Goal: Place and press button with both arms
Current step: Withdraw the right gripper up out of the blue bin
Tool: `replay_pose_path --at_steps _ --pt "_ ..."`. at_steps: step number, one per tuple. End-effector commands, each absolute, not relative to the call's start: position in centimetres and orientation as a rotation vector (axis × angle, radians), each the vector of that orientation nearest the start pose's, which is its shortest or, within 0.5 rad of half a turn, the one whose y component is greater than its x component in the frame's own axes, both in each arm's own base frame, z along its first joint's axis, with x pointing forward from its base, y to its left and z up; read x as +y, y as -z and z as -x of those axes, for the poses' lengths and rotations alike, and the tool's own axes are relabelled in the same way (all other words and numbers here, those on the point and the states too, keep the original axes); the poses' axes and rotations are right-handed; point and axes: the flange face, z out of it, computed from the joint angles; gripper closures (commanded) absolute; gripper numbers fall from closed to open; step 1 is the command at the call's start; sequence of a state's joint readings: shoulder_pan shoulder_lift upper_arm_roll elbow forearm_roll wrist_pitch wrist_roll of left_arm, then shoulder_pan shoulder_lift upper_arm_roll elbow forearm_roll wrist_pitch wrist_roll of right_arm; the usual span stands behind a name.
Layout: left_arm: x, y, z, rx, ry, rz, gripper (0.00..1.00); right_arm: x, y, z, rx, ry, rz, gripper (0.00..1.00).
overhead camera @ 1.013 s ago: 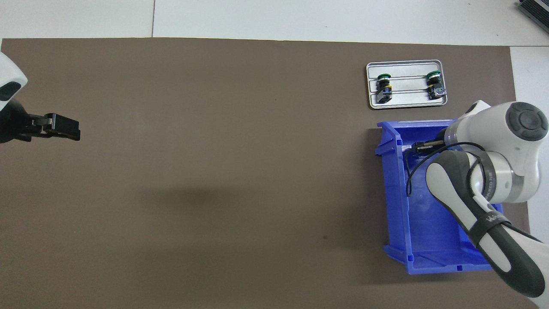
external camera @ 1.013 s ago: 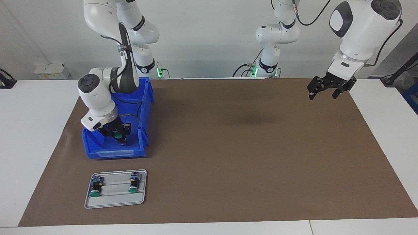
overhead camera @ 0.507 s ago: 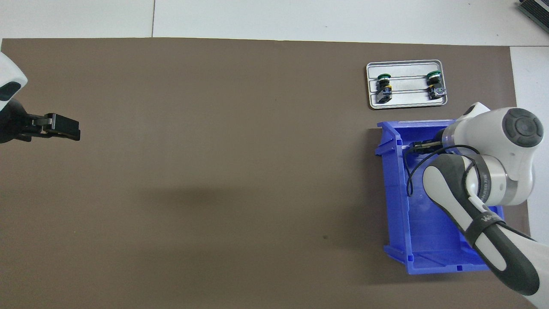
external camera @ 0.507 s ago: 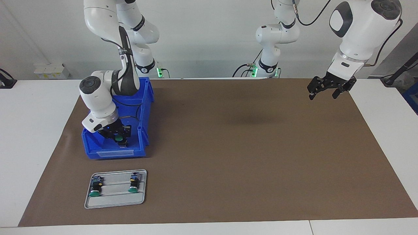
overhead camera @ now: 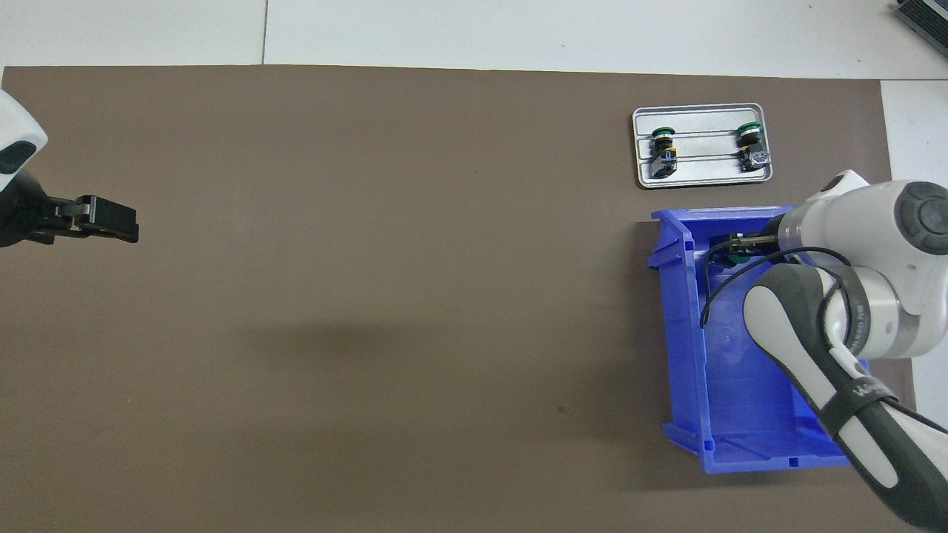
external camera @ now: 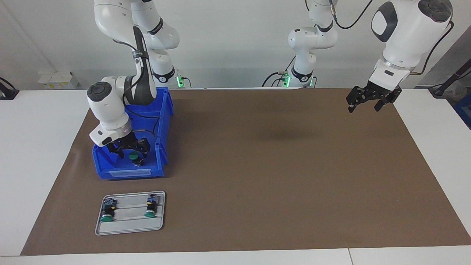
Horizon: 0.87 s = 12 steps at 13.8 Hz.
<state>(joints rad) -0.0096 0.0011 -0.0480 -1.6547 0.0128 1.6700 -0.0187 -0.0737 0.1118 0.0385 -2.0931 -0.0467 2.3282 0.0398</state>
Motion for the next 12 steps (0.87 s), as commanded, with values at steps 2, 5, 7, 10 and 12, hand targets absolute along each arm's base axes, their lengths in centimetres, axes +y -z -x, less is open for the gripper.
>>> replay_pose_path --at_steps 2,5,7,10,12 --pt "-2.9 -59.4 -55.3 0.046 0.03 3.121 0.0 -2.0 -45.3 -55.5 0.223 0.246 3.144 0.03" --pt "-2.9 -59.4 -55.3 0.046 0.03 3.121 0.0 -1.8 -51.2 -56.3 0.245 0.215 3.144 0.03" --pt "-2.9 -59.4 -55.3 0.046 0.03 3.121 0.0 -1.7 -55.1 -57.0 0.248 0.206 3.134 0.03" --pt "-2.9 -59.4 -55.3 0.046 0.03 3.121 0.0 -2.0 -59.7 -57.9 0.257 0.144 3.138 0.03" --pt "-2.9 -59.4 -55.3 0.046 0.03 3.121 0.0 -1.6 -60.9 -57.5 0.254 0.11 3.142 0.03"
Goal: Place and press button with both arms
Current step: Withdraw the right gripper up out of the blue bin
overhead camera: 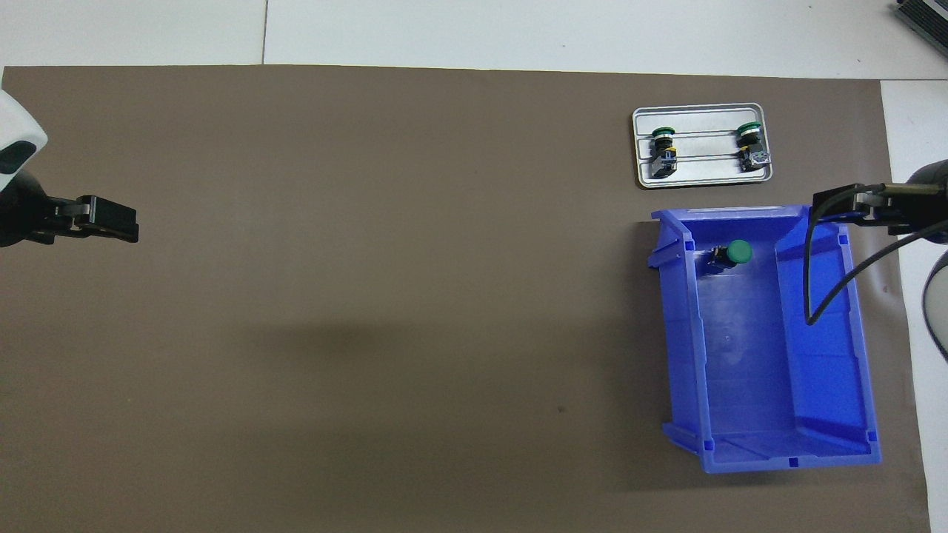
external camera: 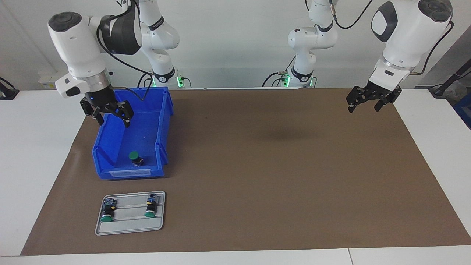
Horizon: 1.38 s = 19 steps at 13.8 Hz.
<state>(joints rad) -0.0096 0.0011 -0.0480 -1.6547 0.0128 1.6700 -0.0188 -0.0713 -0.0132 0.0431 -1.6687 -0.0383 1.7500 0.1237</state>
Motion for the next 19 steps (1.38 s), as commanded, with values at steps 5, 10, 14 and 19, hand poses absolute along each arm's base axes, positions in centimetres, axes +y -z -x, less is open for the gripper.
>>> replay_pose_path --at_steps 5,10,14,19 --pt "-2.9 -59.4 -55.3 0.046 0.03 3.121 0.0 -1.8 -60.5 -56.7 0.257 0.05 3.144 0.01" --pt "-2.9 -59.4 -55.3 0.046 0.03 3.121 0.0 -1.6 -60.3 -56.3 0.214 0.004 3.149 0.01" --pt "-2.9 -59.4 -55.3 0.046 0.03 3.121 0.0 -1.5 -60.4 -55.9 0.149 -0.021 3.153 0.0" --pt "-2.9 -59.4 -55.3 0.046 0.03 3.121 0.0 -1.5 -60.4 -55.9 0.149 -0.021 3.153 0.0"
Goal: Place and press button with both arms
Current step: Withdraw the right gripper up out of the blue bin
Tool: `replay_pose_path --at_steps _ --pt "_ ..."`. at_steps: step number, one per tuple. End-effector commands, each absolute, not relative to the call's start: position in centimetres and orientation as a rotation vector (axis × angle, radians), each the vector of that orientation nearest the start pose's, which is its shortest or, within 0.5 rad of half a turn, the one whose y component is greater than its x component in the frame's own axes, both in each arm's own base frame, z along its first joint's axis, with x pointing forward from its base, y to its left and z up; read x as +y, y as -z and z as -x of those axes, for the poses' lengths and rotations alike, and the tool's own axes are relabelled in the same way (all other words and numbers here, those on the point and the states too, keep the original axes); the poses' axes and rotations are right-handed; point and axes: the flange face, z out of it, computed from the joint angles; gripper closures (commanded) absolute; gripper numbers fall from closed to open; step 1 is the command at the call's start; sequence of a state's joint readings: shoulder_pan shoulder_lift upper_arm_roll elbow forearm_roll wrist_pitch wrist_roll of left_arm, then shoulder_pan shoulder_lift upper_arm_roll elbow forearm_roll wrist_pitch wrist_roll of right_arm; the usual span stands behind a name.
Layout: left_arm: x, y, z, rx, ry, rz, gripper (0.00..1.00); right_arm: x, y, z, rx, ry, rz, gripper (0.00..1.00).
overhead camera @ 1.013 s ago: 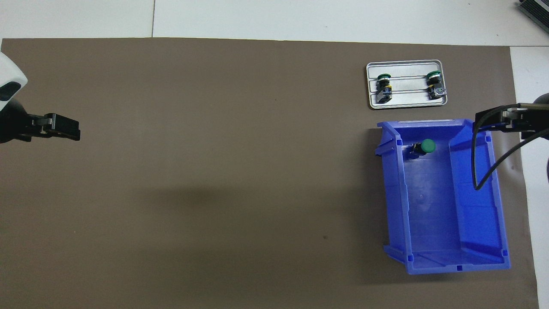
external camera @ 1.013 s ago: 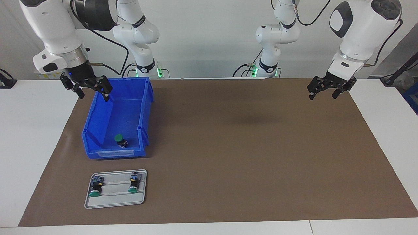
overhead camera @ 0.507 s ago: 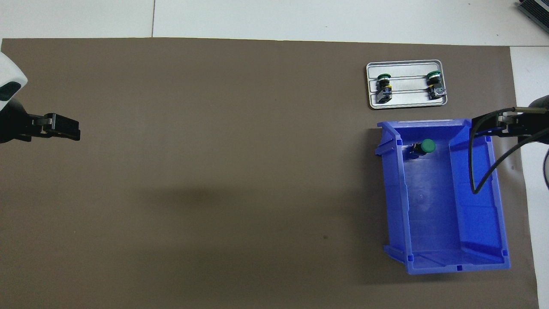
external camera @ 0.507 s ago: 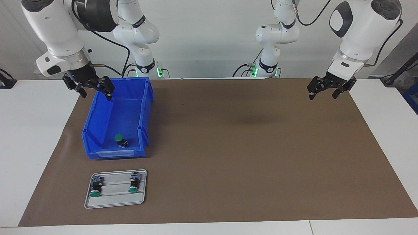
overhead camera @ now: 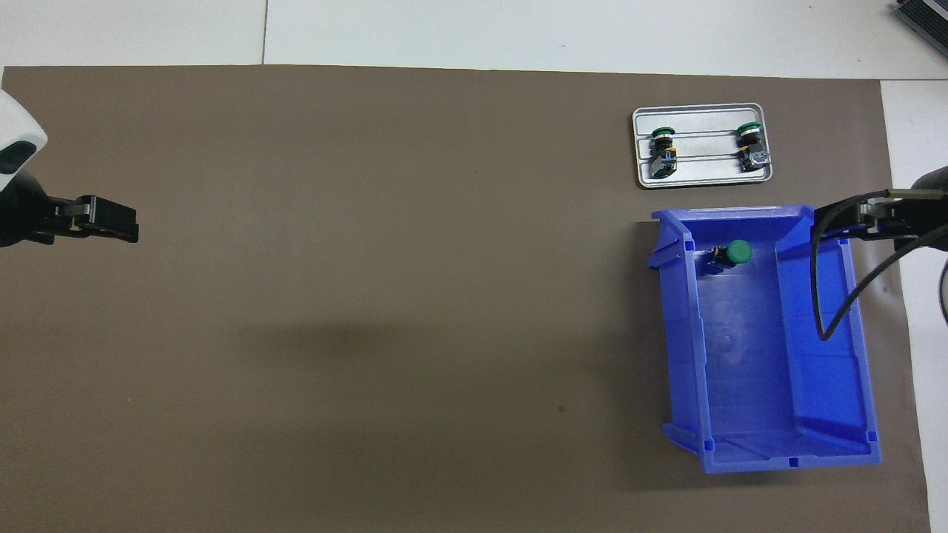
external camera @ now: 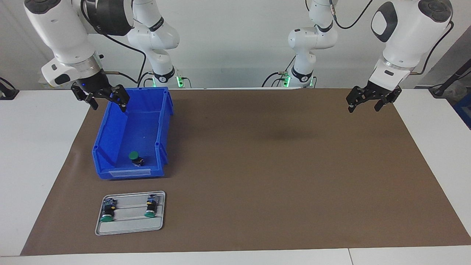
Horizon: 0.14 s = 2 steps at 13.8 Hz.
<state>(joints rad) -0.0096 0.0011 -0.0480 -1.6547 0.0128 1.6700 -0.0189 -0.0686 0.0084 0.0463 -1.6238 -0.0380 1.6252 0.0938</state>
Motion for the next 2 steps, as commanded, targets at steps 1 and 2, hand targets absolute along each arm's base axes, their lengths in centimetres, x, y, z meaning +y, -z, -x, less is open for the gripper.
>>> replay_pose_path --at_steps 1,2 --pt "-2.9 -59.44 -55.27 0.046 0.03 3.121 0.0 -1.54 -60.36 -55.93 0.151 -0.021 3.153 0.0" --pt "-2.9 -59.44 -55.27 0.046 0.03 3.121 0.0 -1.54 -60.36 -55.93 0.149 -0.021 3.153 0.0"
